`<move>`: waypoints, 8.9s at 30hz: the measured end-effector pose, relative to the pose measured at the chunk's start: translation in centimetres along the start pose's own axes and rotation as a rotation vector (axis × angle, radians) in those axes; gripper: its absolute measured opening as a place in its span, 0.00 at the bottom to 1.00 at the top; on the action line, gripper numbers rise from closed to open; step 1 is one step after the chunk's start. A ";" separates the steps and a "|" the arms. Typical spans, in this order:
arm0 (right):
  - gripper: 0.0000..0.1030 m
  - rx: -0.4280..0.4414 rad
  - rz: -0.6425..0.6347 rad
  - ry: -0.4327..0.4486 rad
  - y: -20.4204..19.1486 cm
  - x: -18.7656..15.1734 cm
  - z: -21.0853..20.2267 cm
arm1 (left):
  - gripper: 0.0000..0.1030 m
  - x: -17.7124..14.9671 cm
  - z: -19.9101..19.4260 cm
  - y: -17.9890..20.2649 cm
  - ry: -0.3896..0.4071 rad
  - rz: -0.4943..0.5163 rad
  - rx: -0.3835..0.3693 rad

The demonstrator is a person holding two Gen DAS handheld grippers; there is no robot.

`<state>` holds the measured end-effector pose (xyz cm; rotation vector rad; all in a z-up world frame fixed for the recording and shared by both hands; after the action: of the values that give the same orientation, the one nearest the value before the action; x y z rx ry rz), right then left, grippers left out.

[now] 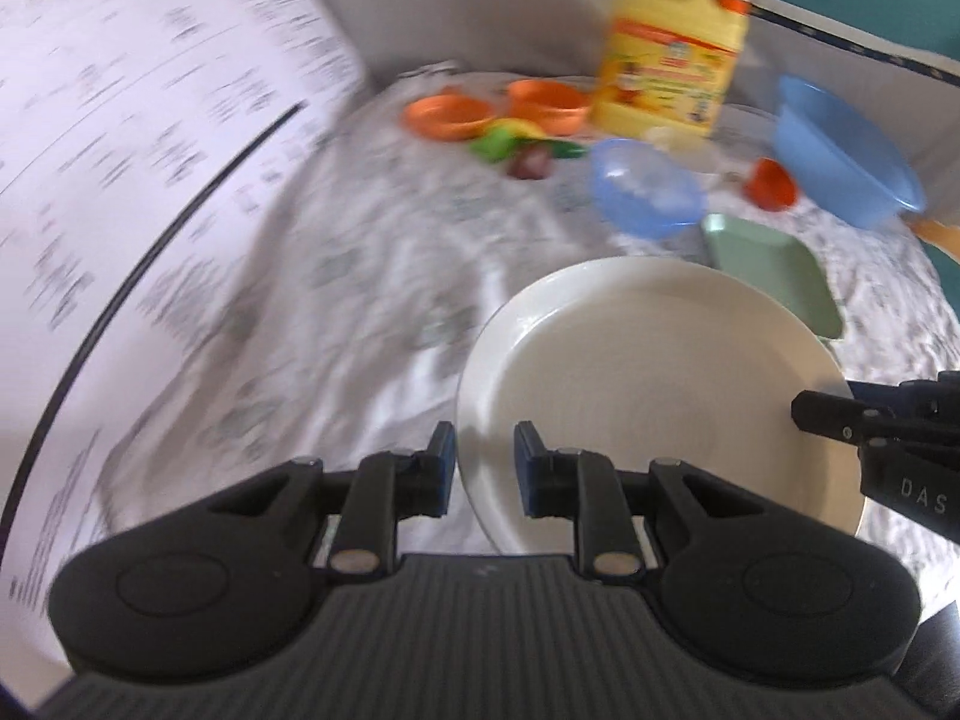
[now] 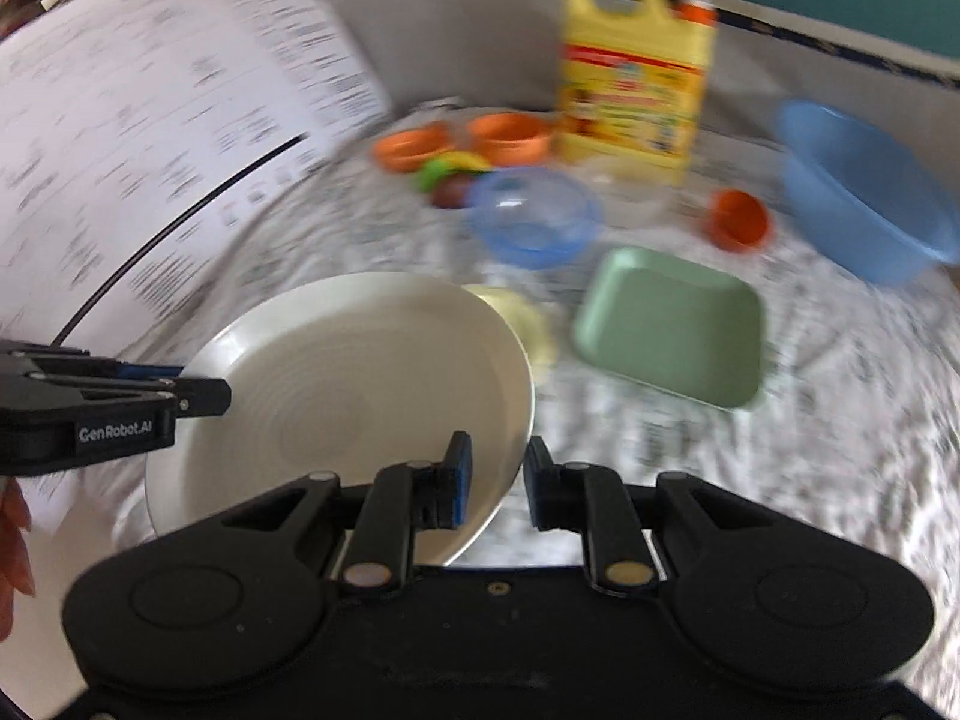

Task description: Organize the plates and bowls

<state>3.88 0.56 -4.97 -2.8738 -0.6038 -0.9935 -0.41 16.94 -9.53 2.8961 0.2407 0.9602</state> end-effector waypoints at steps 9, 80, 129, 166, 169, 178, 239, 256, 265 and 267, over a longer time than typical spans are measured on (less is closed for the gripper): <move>0.18 0.044 -0.089 -0.045 -7.2 -1.0 0.7 | 0.20 -2.7 -0.2 -5.4 -0.013 -0.075 0.045; 0.56 -0.114 0.546 0.016 22.2 0.0 9.0 | 1.00 9.2 10.7 16.8 0.046 0.233 -0.140; 0.14 -0.080 0.581 0.052 25.2 -2.6 11.2 | 0.38 8.5 18.4 27.6 -0.067 0.431 -0.123; 0.14 0.042 0.341 0.053 10.9 0.5 0.4 | 0.38 5.3 3.2 13.3 0.009 0.178 -0.122; 0.14 0.064 0.299 0.039 8.4 0.8 0.2 | 0.38 4.7 2.2 10.8 0.013 0.145 -0.110; 0.14 0.126 0.182 -0.023 1.4 1.6 1.1 | 0.38 3.0 0.0 3.8 0.032 0.075 -0.054; 0.96 0.185 0.194 -0.115 -3.0 -1.2 2.4 | 1.00 0.4 -0.4 -4.3 0.068 -0.019 0.032; 0.97 0.139 0.315 -0.081 1.9 -2.0 2.0 | 1.00 1.1 1.0 -0.7 0.045 0.053 -0.002; 0.95 0.068 0.417 -0.062 6.7 -1.3 4.0 | 1.00 4.2 4.1 2.1 0.047 0.097 -0.047; 0.92 0.057 0.437 -0.057 7.7 -0.8 4.5 | 1.00 4.8 5.0 2.9 0.045 0.115 -0.055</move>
<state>8.87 -6.11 -8.35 -2.8048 0.0032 -0.8120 6.77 14.83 -10.35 2.8675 0.0504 1.0323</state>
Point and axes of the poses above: each gripper's, at about its wrist camera, not at the fingertips, and z roughly the way its jaws point, y to its right, x to its top, the point moved 7 cm from there along z, roughly the way its jaws point, and after that the axes turned 5 degrees about -x, right-handed, at the moved point
